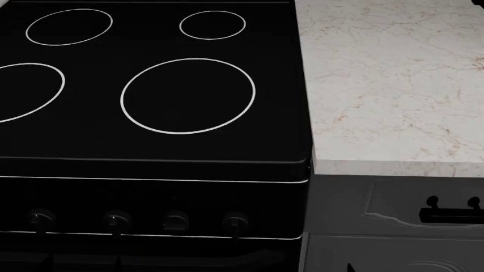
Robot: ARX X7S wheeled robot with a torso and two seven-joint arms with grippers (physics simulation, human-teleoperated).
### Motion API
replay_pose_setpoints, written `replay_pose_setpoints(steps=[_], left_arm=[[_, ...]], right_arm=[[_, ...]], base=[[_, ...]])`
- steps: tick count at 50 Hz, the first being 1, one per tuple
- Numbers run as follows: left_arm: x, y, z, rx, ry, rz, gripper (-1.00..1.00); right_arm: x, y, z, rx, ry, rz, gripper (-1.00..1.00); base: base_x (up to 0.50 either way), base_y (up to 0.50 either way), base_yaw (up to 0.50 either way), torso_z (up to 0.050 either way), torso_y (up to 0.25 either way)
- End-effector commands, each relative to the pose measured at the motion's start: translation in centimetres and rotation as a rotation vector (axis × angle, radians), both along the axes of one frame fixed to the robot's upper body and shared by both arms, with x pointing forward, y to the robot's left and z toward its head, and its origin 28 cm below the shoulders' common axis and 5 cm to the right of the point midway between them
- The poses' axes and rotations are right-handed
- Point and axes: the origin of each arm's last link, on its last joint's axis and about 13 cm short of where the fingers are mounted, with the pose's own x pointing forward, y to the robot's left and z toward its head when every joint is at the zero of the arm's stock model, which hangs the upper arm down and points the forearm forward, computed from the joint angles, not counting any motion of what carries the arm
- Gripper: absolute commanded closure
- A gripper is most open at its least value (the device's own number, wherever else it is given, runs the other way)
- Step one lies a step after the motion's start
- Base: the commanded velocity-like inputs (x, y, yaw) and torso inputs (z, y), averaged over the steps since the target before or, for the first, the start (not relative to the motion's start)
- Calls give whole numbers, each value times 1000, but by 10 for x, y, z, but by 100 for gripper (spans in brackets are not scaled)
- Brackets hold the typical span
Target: Press the stop button on the microwave
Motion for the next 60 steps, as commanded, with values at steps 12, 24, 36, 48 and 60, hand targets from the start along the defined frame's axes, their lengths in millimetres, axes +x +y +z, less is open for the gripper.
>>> replay_pose_setpoints(steps=[12,24,36,48,60], left_arm=[[-3,9,-7,68,40,33,-100],[-13,24,-17,72,78,81,-100],[-26,53,-49,136,224,179,-100],[-34,87,-87,87,407,302,-100],[-80,109,-140,87,654,445,-100]], right_arm=[[6,-3,37,-77,-88,-23,-100],[15,8,63,-93,-135,35,-100],[13,8,118,-101,-298,13,-100],[2,13,174,-119,-458,11,-100],[1,8,247,-130,-612,-37,-100]], base=[[0,0,0,0,0],[0,0,0,0,0],[0,0,0,0,0],[0,0,0,0,0],[0,0,0,0,0]])
